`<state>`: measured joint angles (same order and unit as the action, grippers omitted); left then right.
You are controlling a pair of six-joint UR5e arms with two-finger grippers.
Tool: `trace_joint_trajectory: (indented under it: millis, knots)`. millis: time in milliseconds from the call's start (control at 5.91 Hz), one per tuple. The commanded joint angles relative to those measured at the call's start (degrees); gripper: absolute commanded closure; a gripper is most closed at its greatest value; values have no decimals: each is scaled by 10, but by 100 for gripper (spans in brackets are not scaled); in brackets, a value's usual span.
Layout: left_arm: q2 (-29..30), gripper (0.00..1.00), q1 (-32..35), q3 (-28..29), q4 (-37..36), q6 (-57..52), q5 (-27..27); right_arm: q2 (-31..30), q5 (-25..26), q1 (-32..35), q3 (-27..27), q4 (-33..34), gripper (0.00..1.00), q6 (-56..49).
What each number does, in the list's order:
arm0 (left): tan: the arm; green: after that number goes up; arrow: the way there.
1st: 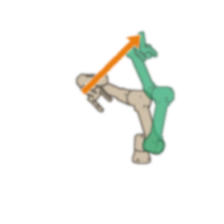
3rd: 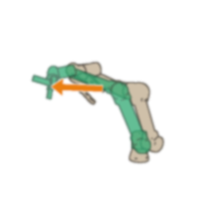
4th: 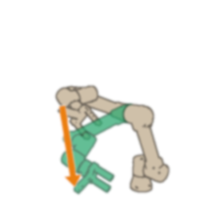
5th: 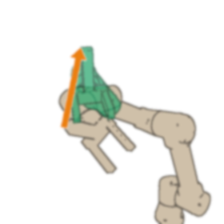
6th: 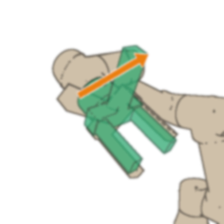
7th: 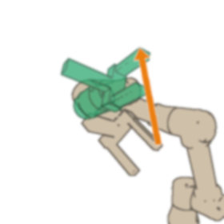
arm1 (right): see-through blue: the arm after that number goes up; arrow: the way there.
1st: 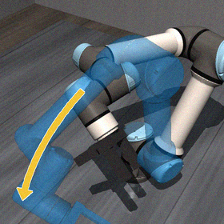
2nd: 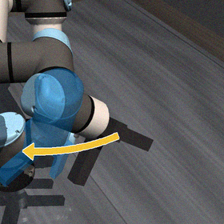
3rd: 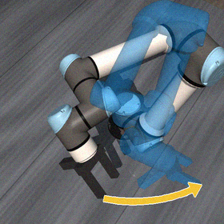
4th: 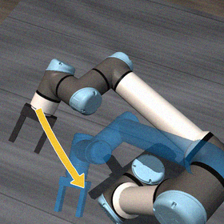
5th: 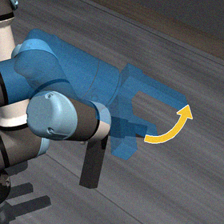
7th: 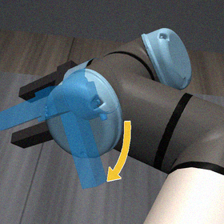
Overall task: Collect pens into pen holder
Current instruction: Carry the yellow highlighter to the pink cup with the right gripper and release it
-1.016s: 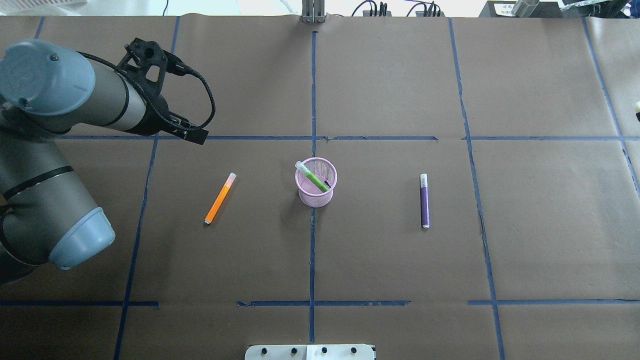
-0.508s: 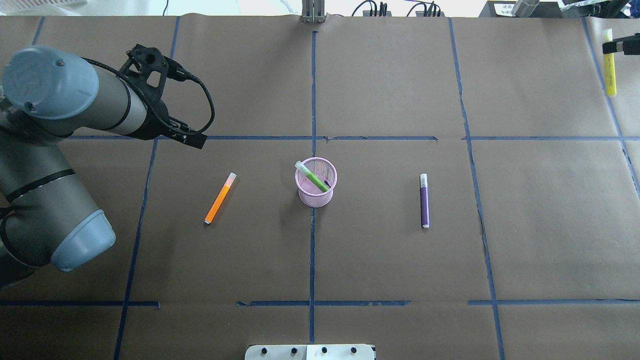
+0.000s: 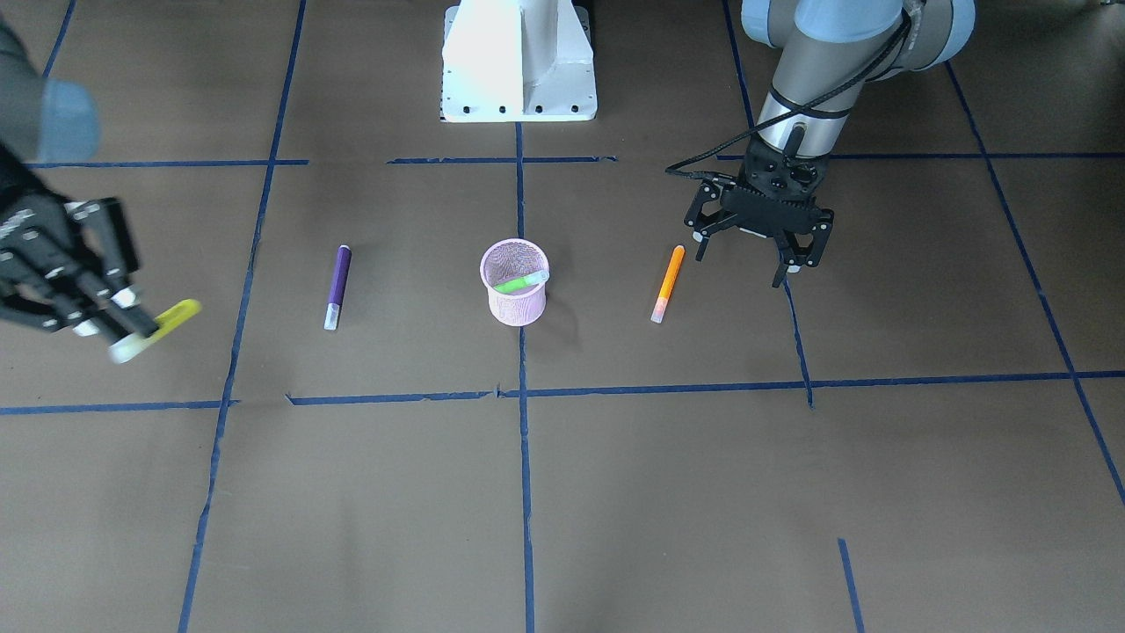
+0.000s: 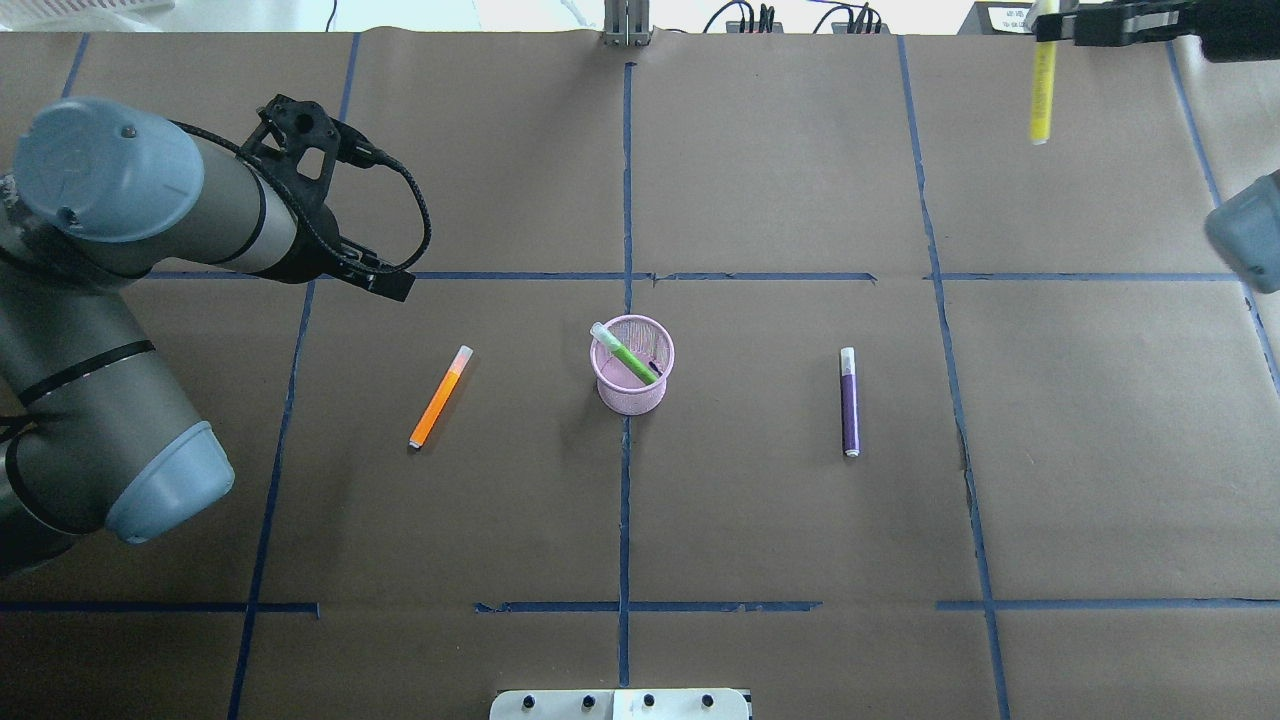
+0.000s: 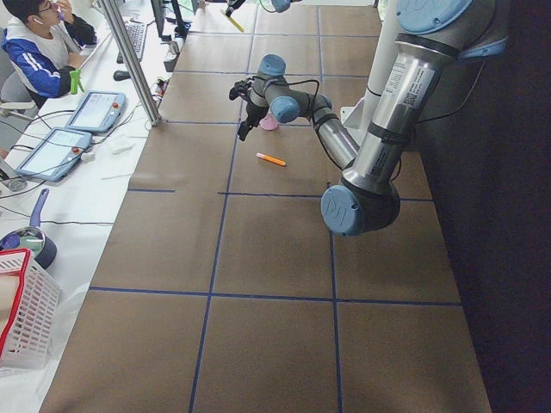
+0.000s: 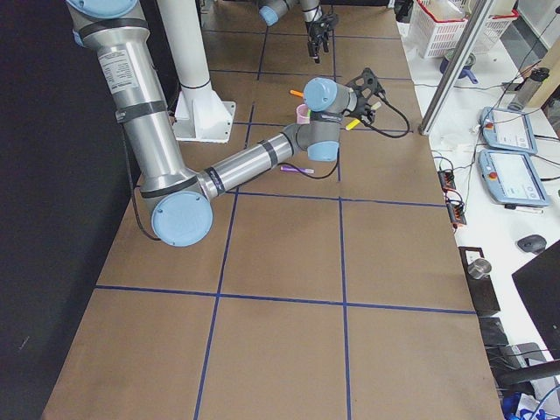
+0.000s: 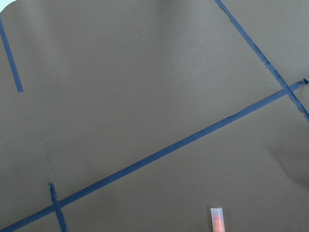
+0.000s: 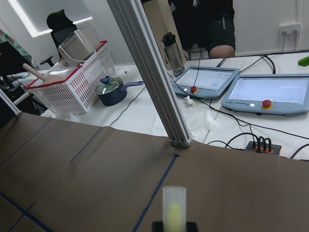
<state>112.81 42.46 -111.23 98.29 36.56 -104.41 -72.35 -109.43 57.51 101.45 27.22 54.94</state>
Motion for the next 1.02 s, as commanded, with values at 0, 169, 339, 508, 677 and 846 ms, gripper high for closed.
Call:
trace_joint_trajectory:
  millis: [0, 169, 339, 508, 677, 846]
  knots:
    - [3, 0, 0, 1, 0, 0, -2, 24, 244, -186, 30, 1, 100, 8]
    - [0, 0, 0, 4, 1, 0, -2, 45, 356, -281, 23, 6, 100, -16]
    - [0, 0, 0, 8, 1, 0, -2, 52, 389, -317, 20, 9, 100, -47]
    - [-1, 0, 0, 13, 2, 0, -3, 69, 394, -318, 7, 11, 100, -48]
    - [-3, 0, -1, 13, 2, 0, -3, 90, 427, -337, -38, 6, 100, -47]
    - [-4, 0, -1, 13, 2, 0, -3, 98, 462, -360, -64, 3, 100, -48]
